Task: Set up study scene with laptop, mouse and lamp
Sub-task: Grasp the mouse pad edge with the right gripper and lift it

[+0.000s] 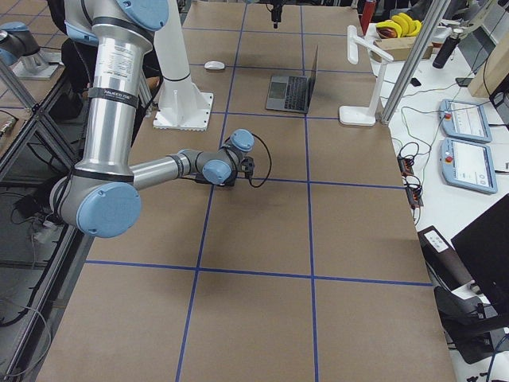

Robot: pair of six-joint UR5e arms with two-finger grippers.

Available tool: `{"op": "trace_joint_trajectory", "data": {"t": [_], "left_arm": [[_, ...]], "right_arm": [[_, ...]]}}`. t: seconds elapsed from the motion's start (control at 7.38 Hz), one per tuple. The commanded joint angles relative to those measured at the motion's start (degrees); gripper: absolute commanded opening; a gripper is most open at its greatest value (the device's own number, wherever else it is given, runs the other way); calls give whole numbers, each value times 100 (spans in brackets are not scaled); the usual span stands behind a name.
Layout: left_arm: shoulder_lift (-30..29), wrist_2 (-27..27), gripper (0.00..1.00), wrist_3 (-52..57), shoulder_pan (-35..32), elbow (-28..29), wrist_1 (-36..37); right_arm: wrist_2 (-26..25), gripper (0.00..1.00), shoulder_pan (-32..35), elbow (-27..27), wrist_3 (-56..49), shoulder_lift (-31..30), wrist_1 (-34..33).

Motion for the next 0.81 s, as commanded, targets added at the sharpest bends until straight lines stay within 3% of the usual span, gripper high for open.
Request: {"op": "trace_joint_trajectory", "data": {"t": [0.0,0.41,0.68], "left_arm": [[9,0,100,-6,0,11,-60],[0,0,100,-15,0,-6,-60],[0,-9,100,-67,0,-50,-51]], "right_arm": [[9,8,102,84,-9,15,9],[26,6,602,576,-9,15,9],[9,6,928,639,-44,435,-305]]}}
